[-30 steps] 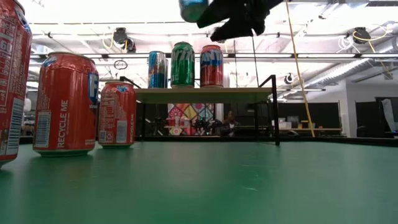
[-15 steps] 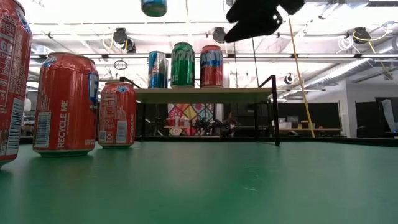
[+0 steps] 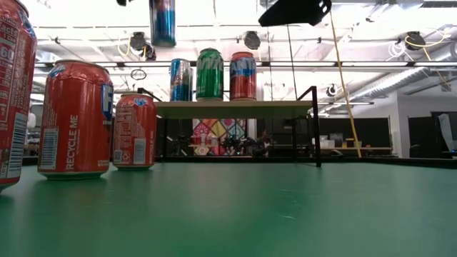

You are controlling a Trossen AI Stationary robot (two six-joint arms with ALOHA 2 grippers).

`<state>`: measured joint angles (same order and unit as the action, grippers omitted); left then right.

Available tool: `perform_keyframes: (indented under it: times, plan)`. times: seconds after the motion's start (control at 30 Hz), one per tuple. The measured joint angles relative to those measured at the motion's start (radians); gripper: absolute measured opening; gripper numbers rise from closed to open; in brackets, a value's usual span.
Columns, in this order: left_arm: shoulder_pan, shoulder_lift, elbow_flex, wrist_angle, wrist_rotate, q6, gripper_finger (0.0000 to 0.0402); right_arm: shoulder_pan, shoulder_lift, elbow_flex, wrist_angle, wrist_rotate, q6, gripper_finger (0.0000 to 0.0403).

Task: Place canned beverage on shelf
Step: Put the blue soda can on the shelf aligned with the other blue soda can

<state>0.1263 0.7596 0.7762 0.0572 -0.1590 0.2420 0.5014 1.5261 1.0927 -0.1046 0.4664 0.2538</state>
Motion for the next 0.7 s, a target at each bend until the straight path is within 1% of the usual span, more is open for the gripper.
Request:
perform_keyframes:
  times: [0.23, 0.3, 0.37, 0.57, 0.7]
  plan:
    - [0.218, 0.022, -0.041, 0.025, 0.202, -0.025, 0.0208, -0.002, 0.0, 0.0, 0.018, 0.0, -0.015, 0.0336]
    - [0.269, 0.032, -0.05, 0.053, 0.282, -0.047, 0.0208, -0.002, 0.0, 0.0, 0.018, 0.0, -0.011, 0.0336]
    - [0.31, 0.051, -0.055, 0.077, 0.336, -0.065, 0.0208, -0.002, 0.0, 0.0, 0.018, 0.0, -0.009, 0.0336]
    - [0.416, 0.13, -0.072, 0.096, 0.453, -0.059, 0.0208, -0.002, 0.0, 0.0, 0.018, 0.0, -0.005, 0.0336]
    - [0.473, 0.168, -0.072, 0.096, 0.472, -0.053, 0.0208, -0.002, 0.0, 0.0, 0.017, 0.0, -0.007, 0.0336]
